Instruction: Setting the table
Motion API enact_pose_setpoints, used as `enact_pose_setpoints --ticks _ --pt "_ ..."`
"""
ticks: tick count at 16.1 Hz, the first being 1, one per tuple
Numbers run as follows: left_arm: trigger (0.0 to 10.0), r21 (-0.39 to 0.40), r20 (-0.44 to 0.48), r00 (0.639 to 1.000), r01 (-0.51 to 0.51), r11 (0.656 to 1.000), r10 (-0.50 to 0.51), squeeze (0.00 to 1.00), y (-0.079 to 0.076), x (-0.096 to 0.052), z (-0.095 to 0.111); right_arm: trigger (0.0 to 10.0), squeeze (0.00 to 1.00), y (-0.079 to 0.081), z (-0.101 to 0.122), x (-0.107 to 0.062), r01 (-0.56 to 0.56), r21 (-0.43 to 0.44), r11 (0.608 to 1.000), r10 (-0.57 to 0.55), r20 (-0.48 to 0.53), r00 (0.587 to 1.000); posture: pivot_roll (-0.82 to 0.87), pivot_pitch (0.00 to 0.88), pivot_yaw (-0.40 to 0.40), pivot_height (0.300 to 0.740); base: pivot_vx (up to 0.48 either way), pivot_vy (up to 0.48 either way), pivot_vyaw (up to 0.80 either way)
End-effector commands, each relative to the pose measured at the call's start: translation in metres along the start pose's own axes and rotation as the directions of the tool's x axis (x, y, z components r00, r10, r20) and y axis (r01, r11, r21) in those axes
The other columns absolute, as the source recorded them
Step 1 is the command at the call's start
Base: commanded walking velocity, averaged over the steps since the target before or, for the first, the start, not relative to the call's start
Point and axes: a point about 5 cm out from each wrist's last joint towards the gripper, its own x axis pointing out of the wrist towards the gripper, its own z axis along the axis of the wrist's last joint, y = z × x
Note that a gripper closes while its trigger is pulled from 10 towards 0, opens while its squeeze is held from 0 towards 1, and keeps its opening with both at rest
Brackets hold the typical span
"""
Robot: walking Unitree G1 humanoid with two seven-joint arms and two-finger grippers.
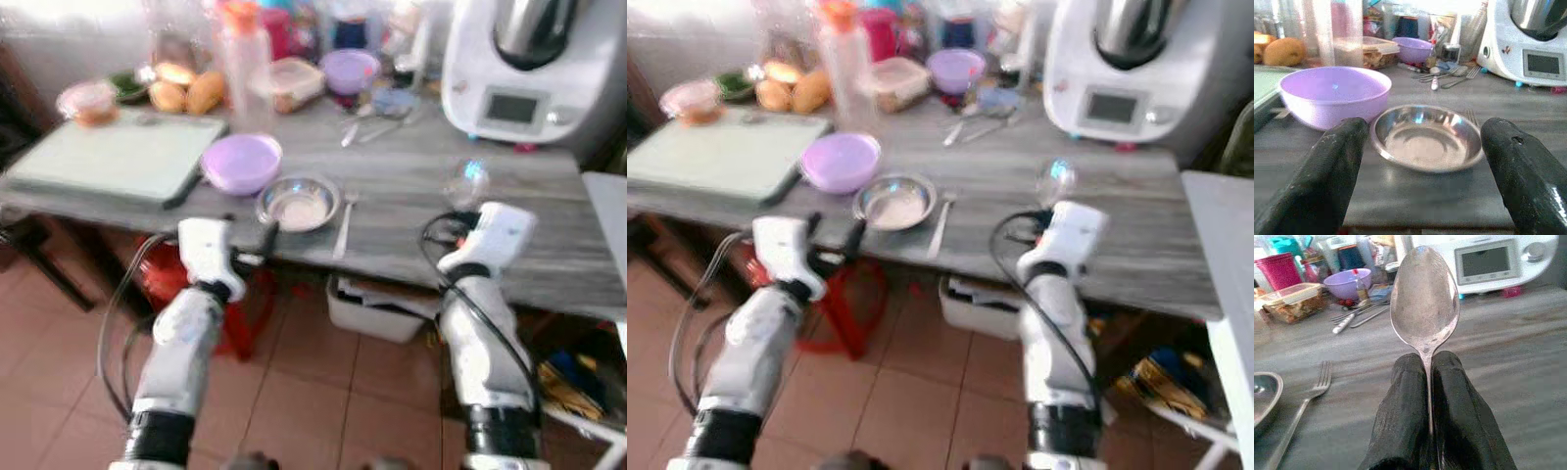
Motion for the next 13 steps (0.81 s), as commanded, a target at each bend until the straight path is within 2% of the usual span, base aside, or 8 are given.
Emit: enact_pose_setpoints --ticks 1,3,5,13 --pt "10.0 -0.003 0.014 0.999 0.037 0.999 -0.037 0.00 -0.0085 0.0034 0.0027 10.0 0.00 -0.0071 0.0039 0.0018 0.024 -0.005 1.000 -0.024 0.017 1.000 -0.01 0.000 0.043 0.740 0.412 0.000 0.00" --pt "10.0 -0.003 0.016 0.999 0.035 0.999 -0.035 0.00 -0.0086 0.0031 0.0030 10.0 0.00 -0.0069 0.0042 0.0021 0.021 -0.005 1.000 -0.021 0.019 1.000 -0.01 0.000 0.042 0.740 0.414 0.000 0.00" --pt "10.0 -0.013 0.017 0.999 0.034 0.999 -0.034 0.00 -0.0089 0.0028 0.0031 10.0 0.00 -0.0072 0.0041 0.0023 0.021 -0.006 1.000 -0.021 0.019 1.000 -0.01 0.000 0.041 0.740 0.390 0.279 0.00" --pt "10.0 -0.022 0.032 0.999 0.011 1.000 -0.010 0.00 -0.0052 -0.0008 0.0069 10.0 0.00 -0.0055 0.0030 0.0017 0.024 -0.006 1.000 -0.024 0.016 1.000 0.00 0.000 0.045 0.740 0.000 0.000 0.00"
